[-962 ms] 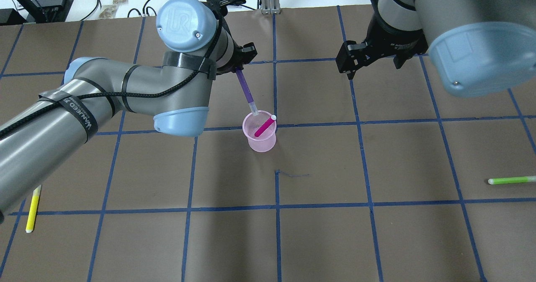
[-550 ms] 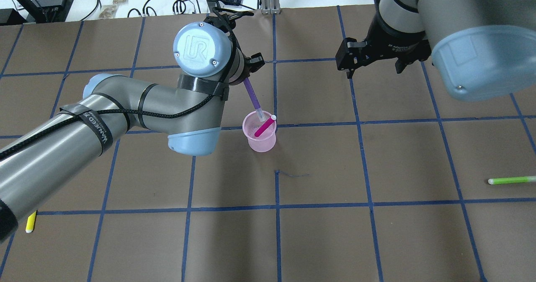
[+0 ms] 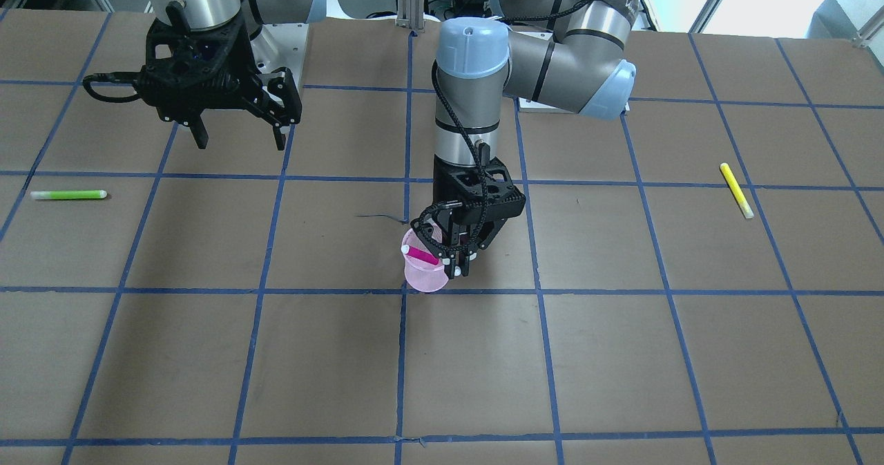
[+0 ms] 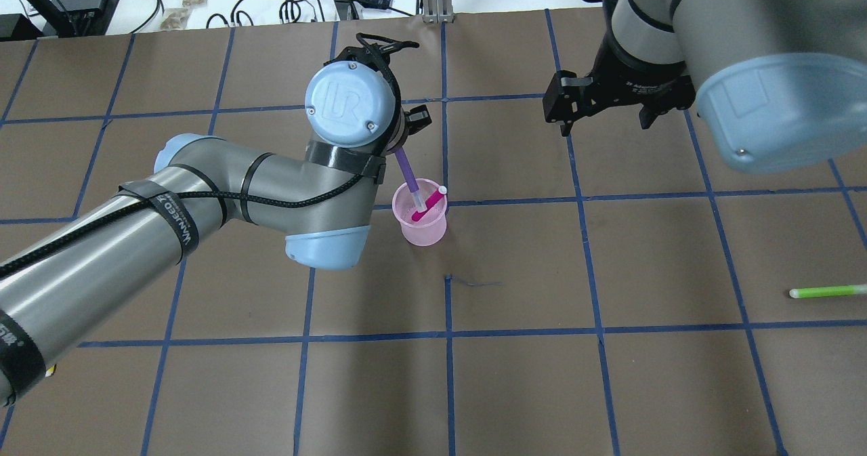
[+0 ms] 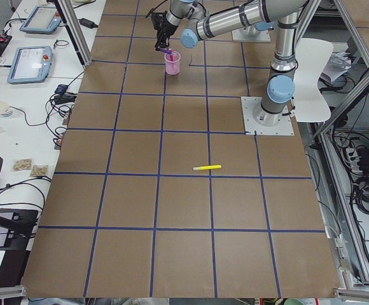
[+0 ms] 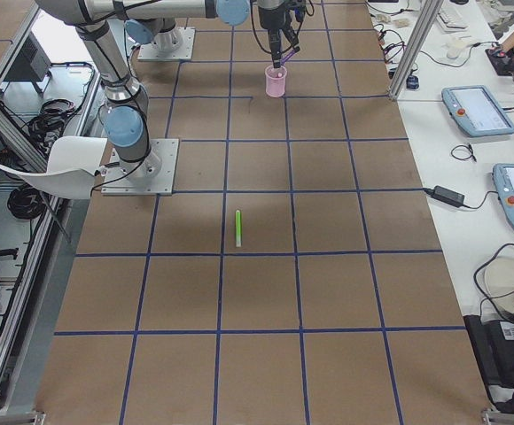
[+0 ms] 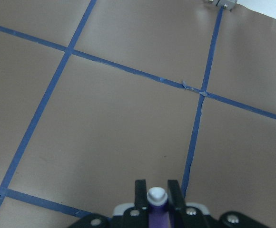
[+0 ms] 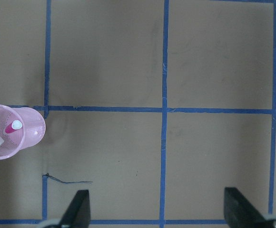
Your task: Insert purple and pink pens into pink cup
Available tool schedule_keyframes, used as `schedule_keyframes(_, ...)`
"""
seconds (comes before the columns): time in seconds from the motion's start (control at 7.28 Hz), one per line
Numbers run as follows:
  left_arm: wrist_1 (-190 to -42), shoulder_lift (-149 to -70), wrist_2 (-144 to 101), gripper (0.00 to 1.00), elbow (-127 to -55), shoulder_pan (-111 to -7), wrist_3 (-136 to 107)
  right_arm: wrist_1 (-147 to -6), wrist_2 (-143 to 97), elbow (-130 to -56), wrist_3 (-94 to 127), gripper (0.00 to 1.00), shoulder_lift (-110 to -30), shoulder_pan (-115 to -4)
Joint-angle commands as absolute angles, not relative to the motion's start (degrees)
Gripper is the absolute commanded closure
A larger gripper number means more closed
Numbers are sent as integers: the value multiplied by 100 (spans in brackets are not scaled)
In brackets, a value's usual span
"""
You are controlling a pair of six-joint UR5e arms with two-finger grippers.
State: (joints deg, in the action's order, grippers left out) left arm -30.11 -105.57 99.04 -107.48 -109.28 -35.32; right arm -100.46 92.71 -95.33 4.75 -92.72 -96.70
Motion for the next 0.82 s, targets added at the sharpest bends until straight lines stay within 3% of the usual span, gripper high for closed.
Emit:
schedule_keyframes(0.0, -3015, -10608, 9914, 100, -10793, -10934, -3533, -10046, 9272, -9545, 475, 0, -9272, -9668)
schedule_keyframes(0.41, -3006, -10722, 9905, 100, -10802, -10934, -3533, -10046, 9264, -9545, 483, 0, -9272, -9668)
schedule_keyframes(0.55, -2997, -10723, 9897, 83, -10793, -10951, -3533, -10046, 9264, -9545, 483, 0, -9272, -9668)
schedule_keyframes(0.69, -2997, -10723, 9888, 35, -10793, -10960, -3533, -10046, 9264, -9545, 483, 0, -9272, -9677)
